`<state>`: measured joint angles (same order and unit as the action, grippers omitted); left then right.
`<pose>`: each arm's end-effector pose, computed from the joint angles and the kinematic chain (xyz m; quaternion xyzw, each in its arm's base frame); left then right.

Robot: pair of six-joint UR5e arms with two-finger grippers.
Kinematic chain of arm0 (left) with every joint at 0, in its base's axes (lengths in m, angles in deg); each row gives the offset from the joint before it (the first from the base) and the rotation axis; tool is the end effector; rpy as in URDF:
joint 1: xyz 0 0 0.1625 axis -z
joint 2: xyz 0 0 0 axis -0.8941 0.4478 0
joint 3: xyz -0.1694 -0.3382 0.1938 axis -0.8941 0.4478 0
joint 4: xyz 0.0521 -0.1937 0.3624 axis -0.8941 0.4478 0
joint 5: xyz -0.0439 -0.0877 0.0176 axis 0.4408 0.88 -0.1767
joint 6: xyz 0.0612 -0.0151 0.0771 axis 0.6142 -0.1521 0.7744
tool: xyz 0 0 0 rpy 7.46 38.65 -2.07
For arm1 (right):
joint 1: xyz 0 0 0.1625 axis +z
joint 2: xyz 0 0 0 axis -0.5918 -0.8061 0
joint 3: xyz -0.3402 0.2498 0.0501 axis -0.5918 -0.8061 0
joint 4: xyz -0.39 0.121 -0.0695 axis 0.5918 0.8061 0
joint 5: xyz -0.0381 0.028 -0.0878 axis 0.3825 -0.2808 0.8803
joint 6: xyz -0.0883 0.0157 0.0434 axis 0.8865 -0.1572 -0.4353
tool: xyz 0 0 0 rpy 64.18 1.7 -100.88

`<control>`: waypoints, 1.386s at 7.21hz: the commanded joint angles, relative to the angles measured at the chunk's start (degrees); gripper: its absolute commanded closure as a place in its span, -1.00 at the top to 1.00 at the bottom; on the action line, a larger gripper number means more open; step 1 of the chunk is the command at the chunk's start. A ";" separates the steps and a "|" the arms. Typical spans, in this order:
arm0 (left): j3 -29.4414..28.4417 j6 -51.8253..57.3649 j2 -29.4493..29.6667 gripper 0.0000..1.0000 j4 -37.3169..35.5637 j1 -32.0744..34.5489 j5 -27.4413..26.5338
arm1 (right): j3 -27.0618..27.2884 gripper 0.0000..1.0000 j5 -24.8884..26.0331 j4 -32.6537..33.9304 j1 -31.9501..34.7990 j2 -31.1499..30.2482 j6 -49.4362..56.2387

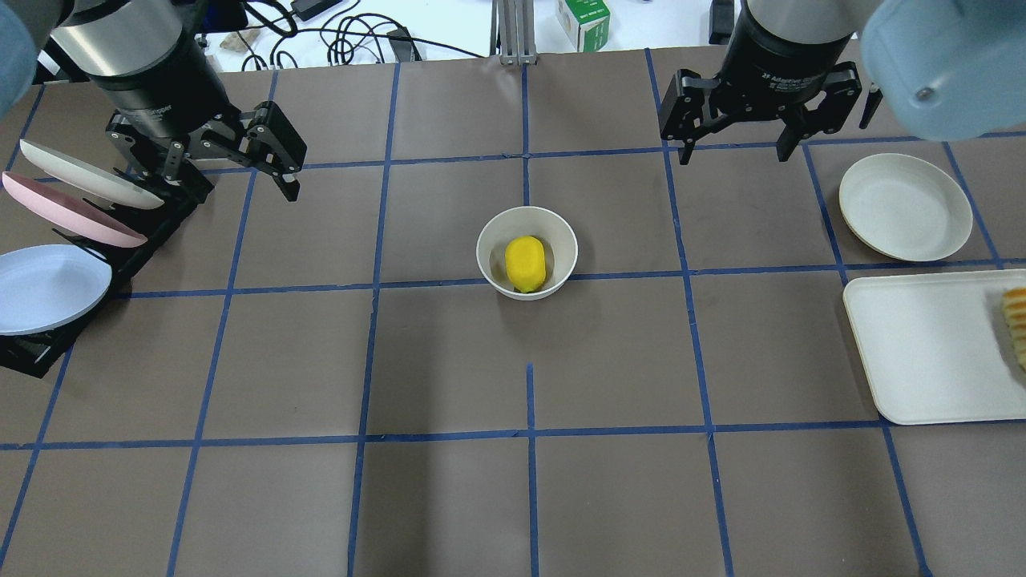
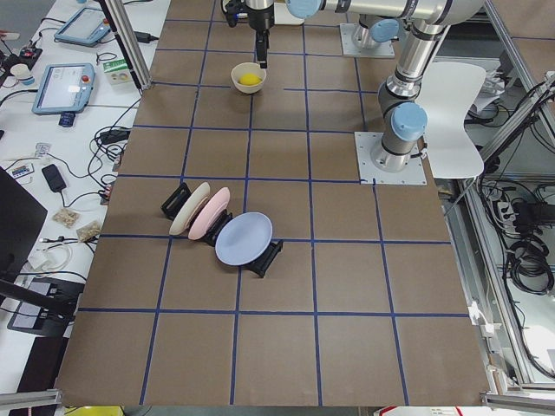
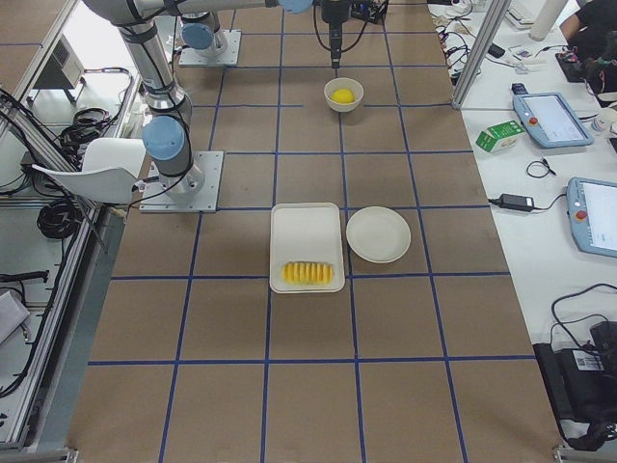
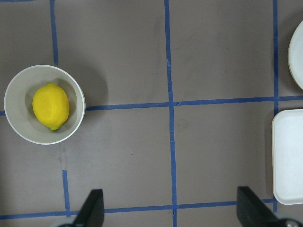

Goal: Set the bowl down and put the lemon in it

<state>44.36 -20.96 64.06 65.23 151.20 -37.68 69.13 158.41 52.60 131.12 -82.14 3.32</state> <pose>-0.1151 -0.4975 0.5091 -0.0198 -0.9992 -0.0331 0.0058 0.1722 -0.4933 0.5141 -0.0185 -0.9991 0.0358 0.0126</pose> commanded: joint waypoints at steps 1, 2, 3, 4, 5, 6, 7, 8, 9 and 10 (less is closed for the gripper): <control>-0.31 0.09 -0.04 1.00 -0.05 0.09 0.01 | 0.11 1.00 -0.27 0.10 0.00 0.06 0.04; -0.49 0.09 -0.04 1.00 -0.14 0.00 0.01 | 0.20 1.00 0.24 0.18 -0.09 0.06 0.04; -0.49 0.00 -0.04 1.00 -0.14 -0.09 0.09 | 0.20 1.00 0.08 0.62 -0.09 0.24 0.13; -0.49 0.00 -0.56 1.00 0.12 0.17 0.09 | 0.11 1.00 -0.19 0.62 -0.09 0.50 0.04; -0.49 0.00 -0.48 1.00 0.12 0.35 0.09 | 0.11 1.00 -0.10 0.62 -0.09 0.59 0.04; -0.40 0.00 -0.30 1.00 0.12 0.52 0.18 | 0.11 1.00 0.07 0.71 -0.09 0.68 0.04; -0.66 0.09 -0.30 1.00 0.04 0.61 0.27 | 0.11 1.00 0.25 0.71 -0.09 0.68 0.04; -0.66 0.09 -0.13 1.00 0.04 0.61 0.18 | 0.20 1.00 0.42 0.62 -0.09 0.68 0.04; -0.66 0.09 -0.39 1.00 0.04 0.61 0.36 | 0.11 1.00 0.34 0.71 -0.09 0.68 0.04; -0.66 0.00 -0.39 1.00 0.04 0.53 0.36 | 0.11 1.00 0.34 0.71 -0.09 0.68 0.13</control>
<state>43.71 -20.89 63.73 65.27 151.79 -37.38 69.26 158.75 53.28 131.03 -81.47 3.38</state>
